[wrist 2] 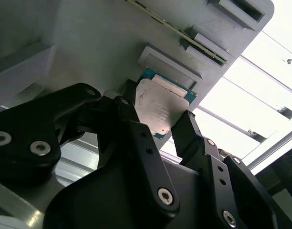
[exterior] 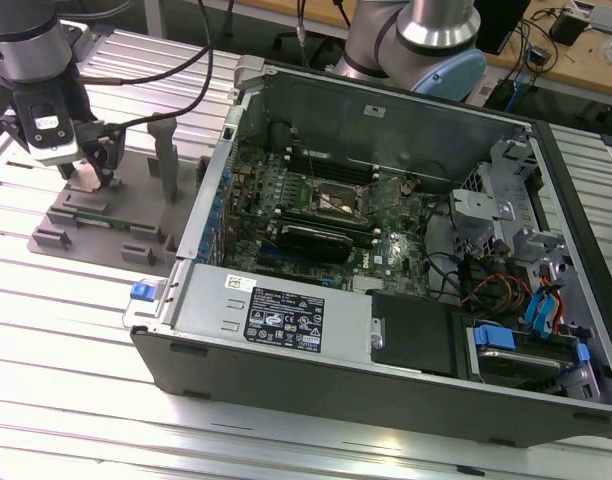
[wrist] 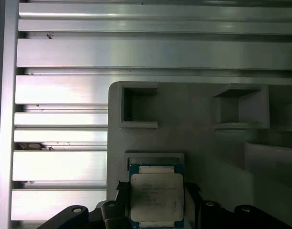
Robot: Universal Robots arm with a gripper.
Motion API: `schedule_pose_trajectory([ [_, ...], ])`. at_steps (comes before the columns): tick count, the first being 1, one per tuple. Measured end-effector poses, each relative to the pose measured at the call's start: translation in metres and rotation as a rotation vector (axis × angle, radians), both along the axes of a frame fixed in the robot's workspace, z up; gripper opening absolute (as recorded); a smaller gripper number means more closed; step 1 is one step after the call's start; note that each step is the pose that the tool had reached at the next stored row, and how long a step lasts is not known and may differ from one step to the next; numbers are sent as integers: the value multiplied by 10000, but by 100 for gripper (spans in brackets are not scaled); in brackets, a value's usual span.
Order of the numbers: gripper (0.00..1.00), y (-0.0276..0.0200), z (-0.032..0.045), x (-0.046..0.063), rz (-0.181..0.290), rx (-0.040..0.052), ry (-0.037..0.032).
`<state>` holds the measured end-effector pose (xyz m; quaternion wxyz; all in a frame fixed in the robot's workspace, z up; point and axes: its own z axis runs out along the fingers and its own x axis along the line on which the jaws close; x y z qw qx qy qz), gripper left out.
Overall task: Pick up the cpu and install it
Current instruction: 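Pick up the cpu and move it towards the insertion slot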
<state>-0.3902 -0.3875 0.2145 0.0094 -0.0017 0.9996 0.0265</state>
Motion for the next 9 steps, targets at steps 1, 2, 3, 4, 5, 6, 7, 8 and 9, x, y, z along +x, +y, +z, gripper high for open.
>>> schedule_pose_trajectory([
  [1,54,0,1,0,0,0,-1],
  [2,54,0,3,0,0,-1,1],
  [3,54,0,11,-1,0,-3,4],
  [4,54,0,26,-1,0,-2,2],
  [5,54,0,41,0,0,-1,1],
  [6,54,0,57,0,-1,-1,1],
  [7,54,0,74,0,0,-1,1],
  [8,54,0,91,0,0,-1,1],
  [9,54,0,107,0,0,-1,1],
])
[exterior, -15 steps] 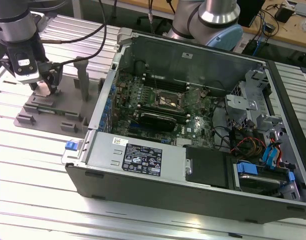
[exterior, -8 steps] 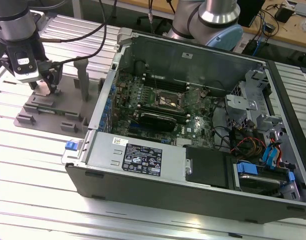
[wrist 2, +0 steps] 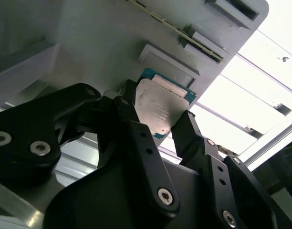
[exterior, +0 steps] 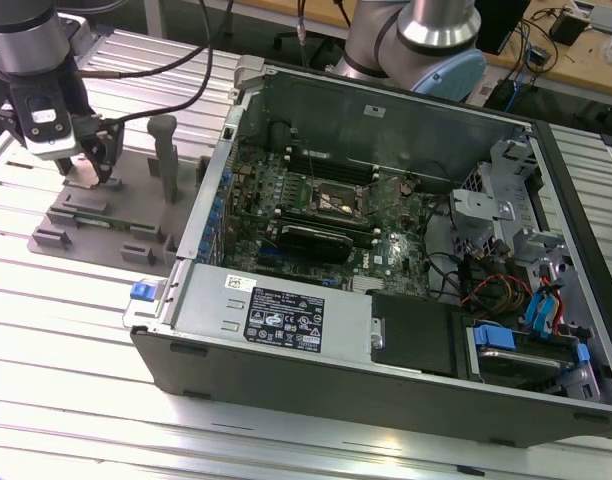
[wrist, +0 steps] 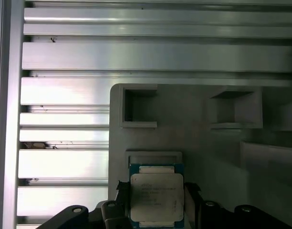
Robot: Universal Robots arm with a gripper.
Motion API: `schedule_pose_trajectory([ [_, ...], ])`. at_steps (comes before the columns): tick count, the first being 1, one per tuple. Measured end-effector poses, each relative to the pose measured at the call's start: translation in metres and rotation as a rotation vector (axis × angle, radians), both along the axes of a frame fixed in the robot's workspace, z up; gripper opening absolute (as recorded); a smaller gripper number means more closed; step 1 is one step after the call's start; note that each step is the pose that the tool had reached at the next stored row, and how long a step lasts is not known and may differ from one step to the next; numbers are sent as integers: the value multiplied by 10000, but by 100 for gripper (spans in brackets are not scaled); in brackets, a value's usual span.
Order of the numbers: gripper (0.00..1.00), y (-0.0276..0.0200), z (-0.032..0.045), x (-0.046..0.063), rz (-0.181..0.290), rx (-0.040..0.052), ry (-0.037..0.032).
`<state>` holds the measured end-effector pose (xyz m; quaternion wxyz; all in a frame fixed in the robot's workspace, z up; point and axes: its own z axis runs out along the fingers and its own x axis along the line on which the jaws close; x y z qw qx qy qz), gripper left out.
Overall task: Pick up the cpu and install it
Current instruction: 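Pick up the cpu and move it towards the insertion slot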
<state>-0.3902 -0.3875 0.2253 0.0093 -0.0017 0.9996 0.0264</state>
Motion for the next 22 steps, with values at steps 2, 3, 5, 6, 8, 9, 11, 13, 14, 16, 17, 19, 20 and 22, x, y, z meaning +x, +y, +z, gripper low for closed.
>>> schedule_pose_trajectory([
  [2,54,0,41,0,0,0,-1],
  [3,54,1,58,1,1,0,0],
  [5,54,2,102,1,0,0,-1],
  [6,54,3,134,0,0,0,0],
  [8,54,4,193,1,0,0,0],
  [9,54,5,211,1,1,1,-1],
  [11,54,6,256,1,0,0,0],
  [13,54,9,333,1,0,0,-1],
  [14,54,11,365,1,0,0,0],
  [16,54,13,437,1,0,0,-1],
  [17,54,14,460,1,0,1,-1],
  [19,54,16,517,1,1,0,0],
  [20,54,19,570,1,0,0,-1],
  [22,54,23,649,1,0,1,0],
])
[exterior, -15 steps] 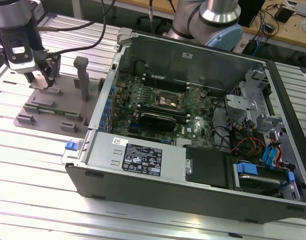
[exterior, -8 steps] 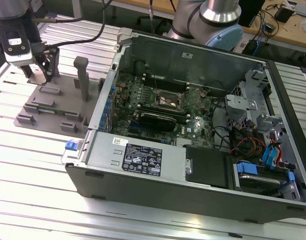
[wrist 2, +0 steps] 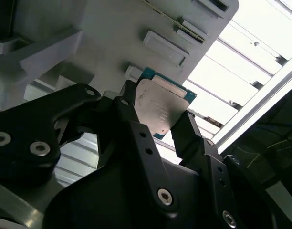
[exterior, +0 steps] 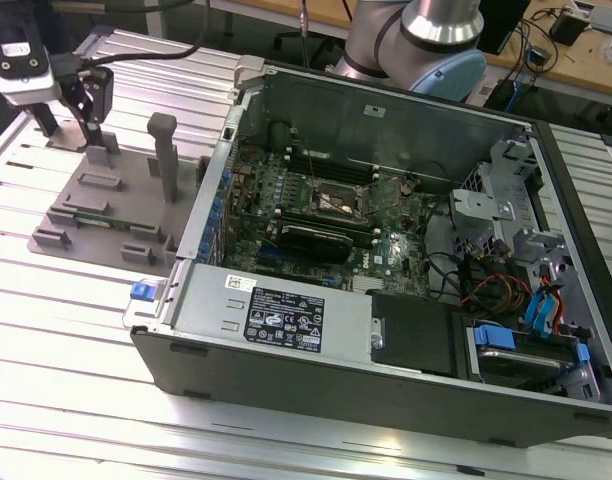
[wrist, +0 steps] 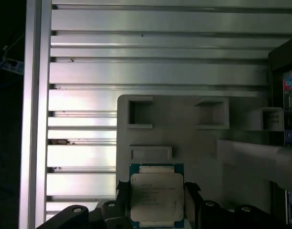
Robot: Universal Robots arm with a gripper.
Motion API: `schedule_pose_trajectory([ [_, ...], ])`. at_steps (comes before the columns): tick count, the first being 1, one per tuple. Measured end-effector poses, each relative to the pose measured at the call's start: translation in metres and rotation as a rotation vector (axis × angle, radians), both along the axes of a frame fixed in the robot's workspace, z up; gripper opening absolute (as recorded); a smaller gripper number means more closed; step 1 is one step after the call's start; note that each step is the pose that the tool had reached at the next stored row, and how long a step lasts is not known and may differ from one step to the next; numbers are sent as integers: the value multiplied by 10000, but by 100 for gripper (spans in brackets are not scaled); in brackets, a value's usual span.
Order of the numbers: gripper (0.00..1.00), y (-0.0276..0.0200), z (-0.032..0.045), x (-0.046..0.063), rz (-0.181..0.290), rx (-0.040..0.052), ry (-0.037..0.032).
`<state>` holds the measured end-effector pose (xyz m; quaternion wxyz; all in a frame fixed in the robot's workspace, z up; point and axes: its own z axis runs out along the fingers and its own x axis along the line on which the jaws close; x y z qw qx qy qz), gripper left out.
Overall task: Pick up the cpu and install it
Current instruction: 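Pick up the cpu and move it towards the insertion slot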
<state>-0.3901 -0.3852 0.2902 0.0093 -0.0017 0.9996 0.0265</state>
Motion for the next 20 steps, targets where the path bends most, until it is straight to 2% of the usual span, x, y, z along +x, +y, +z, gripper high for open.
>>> schedule_pose_trajectory([
  [1,54,1,22,0,0,0,0],
  [5,54,11,186,1,0,0,0],
  [9,54,17,299,1,1,0,0],
  [12,54,24,424,1,0,-1,0],
  [17,54,29,545,1,1,-1,1],
  [20,54,34,653,1,1,0,0],
])
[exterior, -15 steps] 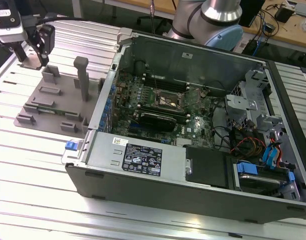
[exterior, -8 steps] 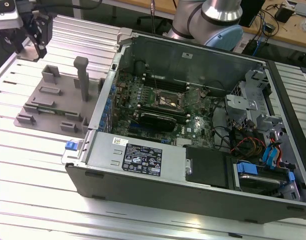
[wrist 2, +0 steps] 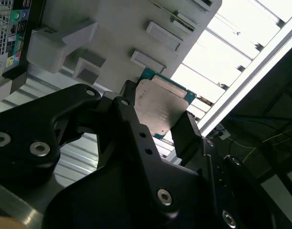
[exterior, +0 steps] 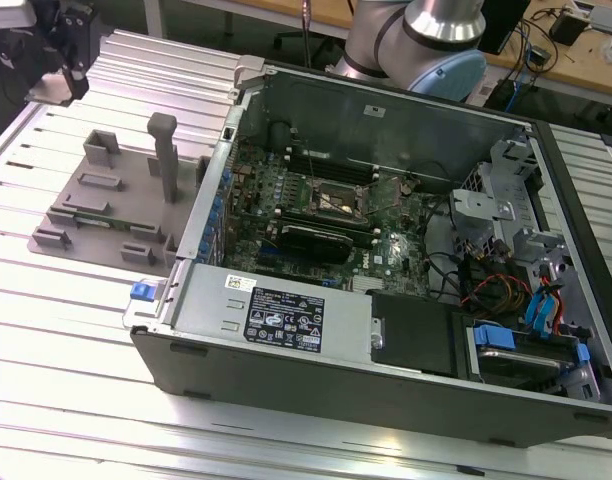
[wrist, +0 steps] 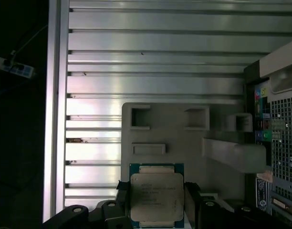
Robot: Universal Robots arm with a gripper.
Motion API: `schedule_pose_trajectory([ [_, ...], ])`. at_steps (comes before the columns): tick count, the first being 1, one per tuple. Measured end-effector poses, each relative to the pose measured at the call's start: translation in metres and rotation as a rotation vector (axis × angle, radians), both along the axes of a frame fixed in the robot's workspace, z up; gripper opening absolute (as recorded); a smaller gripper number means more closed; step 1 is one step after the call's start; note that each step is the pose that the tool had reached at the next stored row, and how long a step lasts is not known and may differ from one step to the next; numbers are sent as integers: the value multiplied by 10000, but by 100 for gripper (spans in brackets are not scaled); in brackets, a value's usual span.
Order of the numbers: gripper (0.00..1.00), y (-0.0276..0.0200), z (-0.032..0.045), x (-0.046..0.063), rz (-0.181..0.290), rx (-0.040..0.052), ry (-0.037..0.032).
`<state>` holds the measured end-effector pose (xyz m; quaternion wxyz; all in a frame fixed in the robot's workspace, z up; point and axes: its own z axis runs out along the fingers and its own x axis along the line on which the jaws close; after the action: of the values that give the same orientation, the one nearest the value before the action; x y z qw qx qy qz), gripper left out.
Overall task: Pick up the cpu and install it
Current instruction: 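Pick up the cpu and move it towards the insertion slot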
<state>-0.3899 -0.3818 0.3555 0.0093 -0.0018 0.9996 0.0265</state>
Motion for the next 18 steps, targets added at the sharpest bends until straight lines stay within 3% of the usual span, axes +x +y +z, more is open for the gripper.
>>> schedule_pose_trajectory([
  [10,54,5,237,0,-1,0,0],
  [18,54,5,241,68,0,1,-1],
])
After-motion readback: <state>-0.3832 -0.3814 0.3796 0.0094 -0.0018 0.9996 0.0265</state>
